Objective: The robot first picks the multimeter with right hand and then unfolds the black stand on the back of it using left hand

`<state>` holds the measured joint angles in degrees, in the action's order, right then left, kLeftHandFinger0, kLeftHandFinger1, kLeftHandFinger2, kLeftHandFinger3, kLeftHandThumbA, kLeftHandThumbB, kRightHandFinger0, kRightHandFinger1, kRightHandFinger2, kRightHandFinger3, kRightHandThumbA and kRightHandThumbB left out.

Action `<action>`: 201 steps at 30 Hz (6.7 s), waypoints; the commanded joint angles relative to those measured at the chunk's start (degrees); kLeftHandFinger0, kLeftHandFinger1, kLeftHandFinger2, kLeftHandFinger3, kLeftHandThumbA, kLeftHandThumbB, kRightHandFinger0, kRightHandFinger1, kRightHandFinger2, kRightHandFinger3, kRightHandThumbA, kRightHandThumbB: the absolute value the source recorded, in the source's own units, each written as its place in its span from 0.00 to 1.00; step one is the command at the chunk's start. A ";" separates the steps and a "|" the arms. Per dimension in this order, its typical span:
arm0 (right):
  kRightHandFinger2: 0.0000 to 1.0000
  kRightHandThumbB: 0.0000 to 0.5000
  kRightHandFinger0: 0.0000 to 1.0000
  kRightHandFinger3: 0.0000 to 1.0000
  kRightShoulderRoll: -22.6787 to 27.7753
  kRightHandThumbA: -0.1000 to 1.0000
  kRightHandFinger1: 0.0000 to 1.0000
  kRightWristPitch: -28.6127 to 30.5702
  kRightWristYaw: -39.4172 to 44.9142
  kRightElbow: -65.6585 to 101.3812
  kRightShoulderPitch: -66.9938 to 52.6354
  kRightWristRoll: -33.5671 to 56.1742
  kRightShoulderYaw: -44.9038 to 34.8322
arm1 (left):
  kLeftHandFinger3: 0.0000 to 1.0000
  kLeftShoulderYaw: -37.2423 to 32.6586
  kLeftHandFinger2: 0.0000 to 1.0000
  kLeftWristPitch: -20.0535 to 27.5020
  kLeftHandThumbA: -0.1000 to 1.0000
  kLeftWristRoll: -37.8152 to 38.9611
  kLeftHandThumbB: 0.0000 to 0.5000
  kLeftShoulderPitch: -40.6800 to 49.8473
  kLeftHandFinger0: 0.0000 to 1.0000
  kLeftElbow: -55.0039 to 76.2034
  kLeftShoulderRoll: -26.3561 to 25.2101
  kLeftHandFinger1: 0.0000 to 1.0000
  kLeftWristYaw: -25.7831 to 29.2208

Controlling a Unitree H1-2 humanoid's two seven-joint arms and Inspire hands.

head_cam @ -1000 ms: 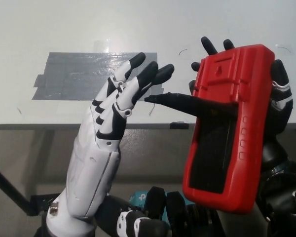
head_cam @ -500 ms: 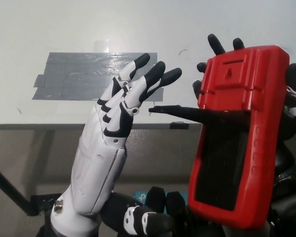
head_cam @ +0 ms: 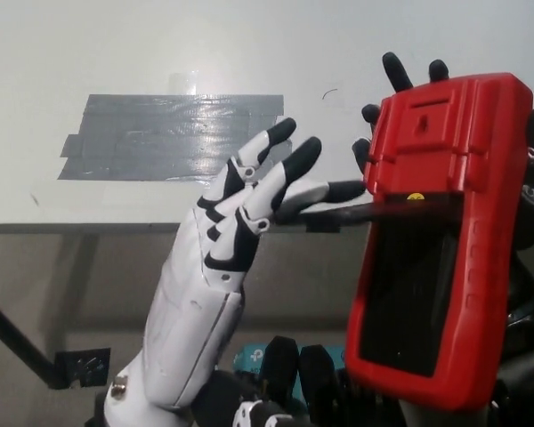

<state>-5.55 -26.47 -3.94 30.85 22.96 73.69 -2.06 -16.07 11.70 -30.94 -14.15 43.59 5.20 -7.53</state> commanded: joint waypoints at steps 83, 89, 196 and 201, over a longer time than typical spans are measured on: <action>0.87 0.17 0.00 0.85 -4.53 0.00 0.36 7.18 -6.16 -0.11 7.41 6.42 -1.68 | 1.00 -12.05 0.00 15.22 1.00 -12.36 0.99 2.81 1.00 -7.08 -0.75 0.00 21.53; 0.74 0.16 0.00 0.94 -2.95 0.00 0.29 7.77 -8.48 -2.46 9.25 8.39 -4.55 | 1.00 -9.81 0.12 15.22 1.00 -11.02 1.00 2.88 1.00 -5.09 -0.45 0.13 18.21; 1.00 0.74 1.00 1.00 33.32 0.74 1.00 20.10 -16.16 9.53 14.81 -62.42 5.66 | 1.00 13.95 1.00 6.95 1.00 14.54 0.49 5.19 1.00 -34.21 -17.00 1.00 11.81; 1.00 0.75 1.00 1.00 31.84 0.80 1.00 21.02 -15.94 17.08 5.35 -64.80 7.21 | 1.00 14.08 1.00 5.96 1.00 16.51 0.46 5.95 1.00 -34.65 -17.24 1.00 10.72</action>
<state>18.57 4.19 -24.70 -24.12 37.15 5.76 13.17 -6.06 25.06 -38.01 -2.15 11.07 -9.78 9.42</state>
